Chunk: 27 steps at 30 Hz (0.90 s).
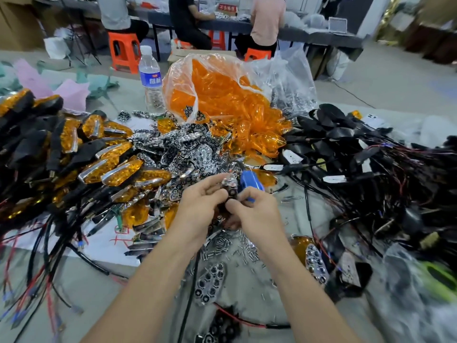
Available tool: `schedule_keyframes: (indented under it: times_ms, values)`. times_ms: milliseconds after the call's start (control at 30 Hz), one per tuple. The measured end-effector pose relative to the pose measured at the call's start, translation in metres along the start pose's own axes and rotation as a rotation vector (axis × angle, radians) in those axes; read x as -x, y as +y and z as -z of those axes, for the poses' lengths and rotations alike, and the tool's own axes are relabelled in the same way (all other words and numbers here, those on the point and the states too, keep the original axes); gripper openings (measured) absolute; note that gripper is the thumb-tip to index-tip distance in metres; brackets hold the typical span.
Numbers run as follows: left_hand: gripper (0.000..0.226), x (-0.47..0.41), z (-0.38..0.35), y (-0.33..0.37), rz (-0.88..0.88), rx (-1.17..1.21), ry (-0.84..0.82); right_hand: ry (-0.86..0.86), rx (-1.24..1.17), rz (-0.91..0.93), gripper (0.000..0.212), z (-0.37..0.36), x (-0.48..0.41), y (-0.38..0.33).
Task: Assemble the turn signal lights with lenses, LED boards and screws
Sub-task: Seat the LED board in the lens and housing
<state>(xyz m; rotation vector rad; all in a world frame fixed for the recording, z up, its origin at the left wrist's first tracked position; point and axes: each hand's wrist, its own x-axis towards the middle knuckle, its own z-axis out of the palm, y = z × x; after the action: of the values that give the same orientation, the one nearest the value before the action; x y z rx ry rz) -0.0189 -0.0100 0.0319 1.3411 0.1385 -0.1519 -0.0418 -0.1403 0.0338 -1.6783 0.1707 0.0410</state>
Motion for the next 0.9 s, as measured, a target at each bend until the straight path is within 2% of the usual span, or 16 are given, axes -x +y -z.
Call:
schedule_keyframes:
  times_ms: [100,167,267,367,433,467,567,633,733,833,900]
  values:
    - [0.036,-0.007,0.004,0.008,0.011,0.009,0.089,-0.095,0.197,0.11,0.018,0.019,-0.006,-0.01]
    - [0.033,-0.011,0.007,0.012,0.043,0.059,0.146,0.03,0.432,0.178,0.017,0.042,-0.022,-0.016]
    - [0.032,-0.014,0.004,0.015,0.149,0.23,0.181,0.212,0.678,0.171,0.027,0.078,-0.065,-0.021]
    - [0.036,-0.015,-0.002,0.014,0.217,0.263,0.186,0.11,1.137,0.137,0.044,0.104,-0.112,-0.021]
    - [0.035,-0.016,-0.004,0.011,0.25,0.27,0.167,0.059,1.458,0.181,0.043,0.109,-0.13,-0.02]
    - [0.031,-0.017,-0.005,0.01,0.269,0.296,0.145,0.05,1.543,0.2,0.04,0.11,-0.134,-0.018]
    - [0.022,-0.02,-0.007,0.014,0.299,0.331,0.058,0.12,1.575,0.282,0.036,0.112,-0.136,-0.015]
    - [0.024,-0.024,-0.01,0.015,0.295,0.264,0.011,0.18,1.519,0.337,0.036,0.115,-0.139,-0.018]
    - [0.031,-0.035,-0.018,0.016,0.287,0.239,-0.027,0.177,1.49,0.362,0.037,0.118,-0.131,-0.033]
    - [0.029,-0.045,-0.029,0.016,0.254,0.18,-0.031,0.235,1.328,0.459,0.021,0.107,-0.11,-0.051]
    - [0.02,-0.05,-0.039,0.016,0.224,0.153,-0.003,0.182,1.243,0.531,0.019,0.09,-0.092,-0.064]
